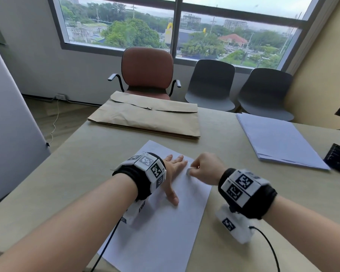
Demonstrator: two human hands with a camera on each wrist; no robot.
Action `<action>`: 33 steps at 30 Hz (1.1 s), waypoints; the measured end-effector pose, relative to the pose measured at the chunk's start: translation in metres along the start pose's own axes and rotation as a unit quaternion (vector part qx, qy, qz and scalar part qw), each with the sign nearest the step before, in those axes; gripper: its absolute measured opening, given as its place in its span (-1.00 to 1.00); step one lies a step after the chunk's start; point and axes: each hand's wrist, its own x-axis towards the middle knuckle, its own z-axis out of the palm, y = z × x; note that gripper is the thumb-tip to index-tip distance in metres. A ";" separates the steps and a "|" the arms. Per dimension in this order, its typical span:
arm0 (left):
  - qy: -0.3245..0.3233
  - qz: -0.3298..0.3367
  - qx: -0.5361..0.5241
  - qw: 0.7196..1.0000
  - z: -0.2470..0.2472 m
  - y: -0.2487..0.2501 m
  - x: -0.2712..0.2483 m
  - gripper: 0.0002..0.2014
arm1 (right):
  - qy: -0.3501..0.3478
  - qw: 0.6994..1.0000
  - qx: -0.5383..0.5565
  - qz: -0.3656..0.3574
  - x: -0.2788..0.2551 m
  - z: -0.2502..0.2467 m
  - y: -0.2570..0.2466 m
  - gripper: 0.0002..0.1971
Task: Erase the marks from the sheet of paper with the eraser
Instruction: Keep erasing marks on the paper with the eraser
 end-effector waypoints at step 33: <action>0.002 0.000 0.011 1.000 -0.001 0.005 -0.004 0.22 | -0.037 0.998 -0.042 -0.040 -0.019 0.006 -0.002 -0.63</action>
